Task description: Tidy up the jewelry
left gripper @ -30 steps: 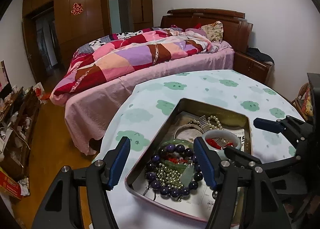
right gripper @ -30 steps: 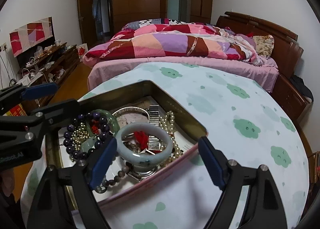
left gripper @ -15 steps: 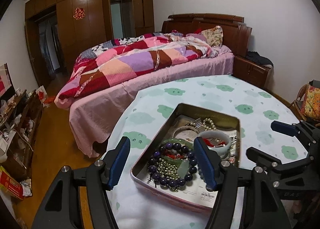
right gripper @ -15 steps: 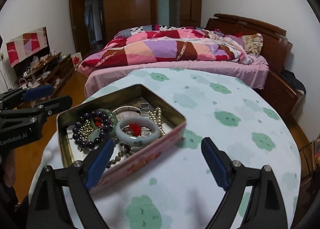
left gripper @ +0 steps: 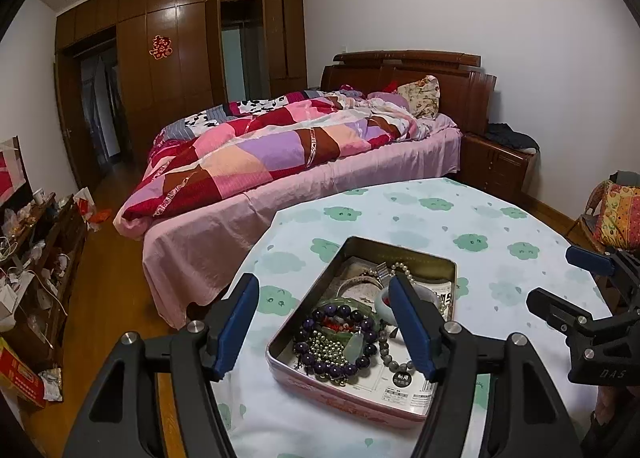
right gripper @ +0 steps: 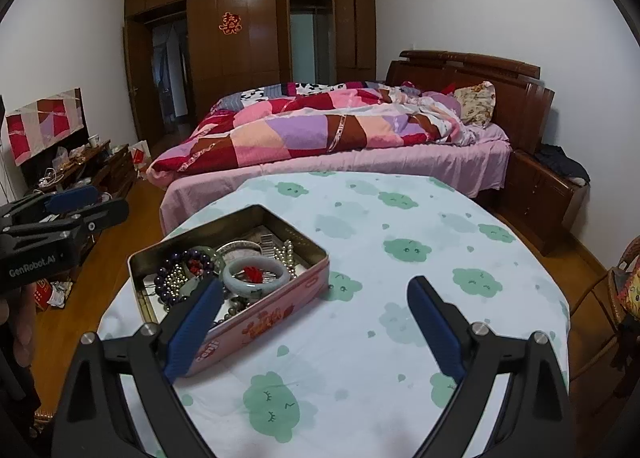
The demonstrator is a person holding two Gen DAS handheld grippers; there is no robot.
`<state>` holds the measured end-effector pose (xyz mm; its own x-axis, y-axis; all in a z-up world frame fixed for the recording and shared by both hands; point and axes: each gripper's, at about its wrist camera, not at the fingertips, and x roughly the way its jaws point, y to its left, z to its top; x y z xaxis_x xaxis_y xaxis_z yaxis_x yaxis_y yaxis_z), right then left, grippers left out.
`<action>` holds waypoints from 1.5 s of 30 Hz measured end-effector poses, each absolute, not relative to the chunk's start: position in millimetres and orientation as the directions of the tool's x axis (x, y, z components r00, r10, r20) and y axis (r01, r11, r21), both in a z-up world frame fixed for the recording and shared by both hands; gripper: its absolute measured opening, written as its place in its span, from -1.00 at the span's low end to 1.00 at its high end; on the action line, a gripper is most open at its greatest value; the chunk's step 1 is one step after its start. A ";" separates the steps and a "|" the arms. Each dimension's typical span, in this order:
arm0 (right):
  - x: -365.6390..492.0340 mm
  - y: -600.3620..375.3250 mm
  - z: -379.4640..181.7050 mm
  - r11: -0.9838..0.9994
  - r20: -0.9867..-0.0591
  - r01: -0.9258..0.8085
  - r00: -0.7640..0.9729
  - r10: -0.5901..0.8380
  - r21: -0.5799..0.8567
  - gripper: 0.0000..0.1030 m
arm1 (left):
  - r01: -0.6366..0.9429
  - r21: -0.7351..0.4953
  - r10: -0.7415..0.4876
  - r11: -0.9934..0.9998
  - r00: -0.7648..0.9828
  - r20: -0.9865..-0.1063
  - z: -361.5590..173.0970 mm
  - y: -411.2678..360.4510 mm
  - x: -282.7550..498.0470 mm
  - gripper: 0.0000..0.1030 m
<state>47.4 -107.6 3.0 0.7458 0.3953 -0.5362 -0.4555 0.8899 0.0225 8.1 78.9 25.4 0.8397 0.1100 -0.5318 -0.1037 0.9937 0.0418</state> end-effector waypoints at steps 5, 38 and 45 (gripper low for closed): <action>46.6 -109.4 2.9 0.892 -0.532 -0.452 0.750 0.393 0.021 0.86 | -0.111 0.044 0.117 0.993 0.839 -0.531 26.7 81.3 6.5 0.32; 39.3 -117.2 7.0 0.895 -0.509 -0.446 0.768 0.389 0.012 0.87 | -0.095 0.031 0.097 0.995 0.838 -0.536 29.5 87.3 6.8 0.33; 38.1 -115.5 6.0 0.894 -0.511 -0.448 0.766 0.390 0.010 0.87 | -0.103 0.038 0.107 0.994 0.828 -0.551 25.7 84.9 9.6 0.33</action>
